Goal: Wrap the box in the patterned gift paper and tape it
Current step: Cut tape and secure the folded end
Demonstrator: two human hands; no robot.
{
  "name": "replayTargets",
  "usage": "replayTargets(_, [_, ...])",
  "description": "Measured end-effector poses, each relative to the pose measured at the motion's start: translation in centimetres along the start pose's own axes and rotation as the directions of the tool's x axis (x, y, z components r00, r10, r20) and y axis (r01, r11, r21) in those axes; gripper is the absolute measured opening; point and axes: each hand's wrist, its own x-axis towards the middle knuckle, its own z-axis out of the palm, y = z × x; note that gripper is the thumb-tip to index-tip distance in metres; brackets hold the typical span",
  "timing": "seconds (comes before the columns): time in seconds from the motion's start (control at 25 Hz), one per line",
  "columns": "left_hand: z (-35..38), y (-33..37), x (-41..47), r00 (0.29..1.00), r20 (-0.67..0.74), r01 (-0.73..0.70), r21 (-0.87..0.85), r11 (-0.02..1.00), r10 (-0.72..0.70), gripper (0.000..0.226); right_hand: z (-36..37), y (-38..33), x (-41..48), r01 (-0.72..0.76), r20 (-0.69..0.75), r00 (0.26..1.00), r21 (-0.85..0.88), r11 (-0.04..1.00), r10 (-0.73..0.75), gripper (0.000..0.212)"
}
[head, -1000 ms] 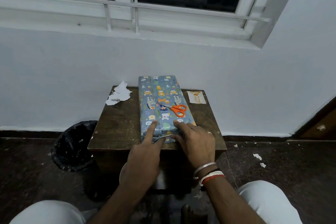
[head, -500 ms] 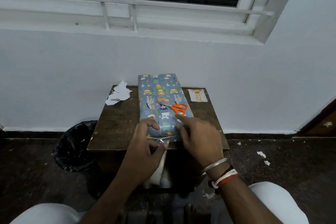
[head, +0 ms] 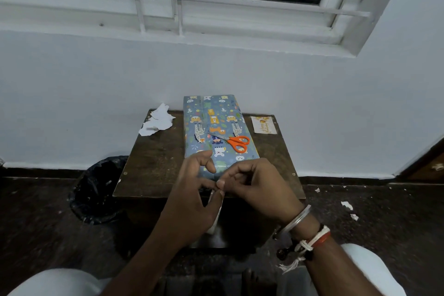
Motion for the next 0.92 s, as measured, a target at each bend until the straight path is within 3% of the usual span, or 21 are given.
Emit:
replayTargets(0.24, [0.2,0.3,0.5,0.988,0.057,0.148,-0.095,0.984,-0.143,0.035,1.2,-0.3,-0.7,0.169,-0.151,0.962,-0.322,0.931,-0.227,0.006])
replayTargets(0.36, [0.6,0.7,0.1,0.986,0.111,0.136,-0.077,0.988,-0.127,0.032,1.1,-0.4,-0.7,0.171,-0.173,0.956,-0.332,0.928,-0.238,0.007])
replayTargets(0.52, [1.1,0.7,0.2,0.969,0.141,0.233,-0.272,0.934,-0.201,0.031,0.1,-0.7,-0.7,0.175,-0.207,0.947,-0.313,0.933,-0.247,0.013])
replayTargets(0.68, [1.3,0.5,0.3,0.953,0.149,0.299,-0.308,0.903,-0.264,0.033,0.6,-0.6,-0.9,0.18,-0.221,0.94,-0.329,0.927,-0.26,0.012])
replayTargets(0.92, [1.5,0.4,0.5,0.904,0.145,0.413,-0.543,0.731,-0.403,0.053,0.0,-0.5,-0.5,0.117,-0.221,0.96,-0.24,0.964,-0.172,0.01])
